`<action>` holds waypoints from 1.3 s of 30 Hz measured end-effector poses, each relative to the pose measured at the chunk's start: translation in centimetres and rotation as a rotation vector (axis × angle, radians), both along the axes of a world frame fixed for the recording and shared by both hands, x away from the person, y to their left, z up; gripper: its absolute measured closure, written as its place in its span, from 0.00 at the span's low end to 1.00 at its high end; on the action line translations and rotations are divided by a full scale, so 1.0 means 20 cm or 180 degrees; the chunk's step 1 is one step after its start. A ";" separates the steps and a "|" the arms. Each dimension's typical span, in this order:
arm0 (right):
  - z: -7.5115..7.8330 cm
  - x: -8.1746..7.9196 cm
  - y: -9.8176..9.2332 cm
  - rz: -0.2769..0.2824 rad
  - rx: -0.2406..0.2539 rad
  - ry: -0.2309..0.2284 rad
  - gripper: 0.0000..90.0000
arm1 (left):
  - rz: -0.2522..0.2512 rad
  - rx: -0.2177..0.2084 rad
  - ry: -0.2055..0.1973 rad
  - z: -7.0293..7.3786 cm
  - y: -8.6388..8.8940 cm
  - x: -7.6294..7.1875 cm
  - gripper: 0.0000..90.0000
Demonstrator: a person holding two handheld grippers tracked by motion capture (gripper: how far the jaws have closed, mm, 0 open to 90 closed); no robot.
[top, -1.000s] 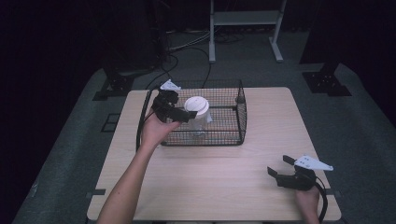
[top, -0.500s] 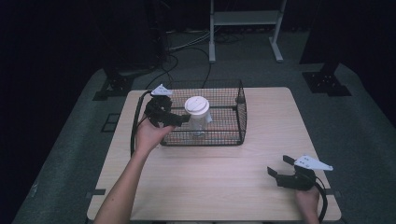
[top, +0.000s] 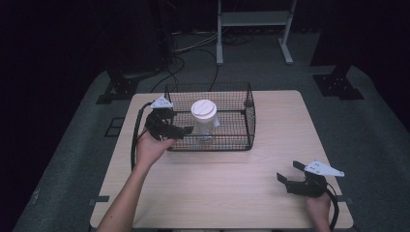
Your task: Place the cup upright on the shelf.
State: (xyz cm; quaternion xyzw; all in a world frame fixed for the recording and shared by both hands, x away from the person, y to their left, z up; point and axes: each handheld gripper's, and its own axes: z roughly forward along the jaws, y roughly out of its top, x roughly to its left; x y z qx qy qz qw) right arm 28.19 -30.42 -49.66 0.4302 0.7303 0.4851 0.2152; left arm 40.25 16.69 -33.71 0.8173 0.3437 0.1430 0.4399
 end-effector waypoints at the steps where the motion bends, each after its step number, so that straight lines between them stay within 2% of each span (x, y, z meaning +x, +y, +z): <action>1: 0.00 0.00 0.00 -0.0001 -0.0001 0.0001 0.14 | -0.0002 -0.0005 -0.0005 0.00 0.00 -0.01 0.02; 21: 0.00 0.00 0.00 -0.0016 -0.0018 0.0015 0.14 | -0.0035 -0.0084 -0.0005 -0.12 0.07 -0.15 0.02; 30: 0.00 0.00 0.00 -0.0025 -0.0026 0.0018 0.14 | -0.0040 -0.0149 0.0034 -0.17 0.10 -0.20 0.02; 39: 0.00 0.00 0.01 -0.0028 -0.0034 0.0017 0.14 | -0.0064 -0.0117 0.0033 -0.22 0.12 -0.25 0.02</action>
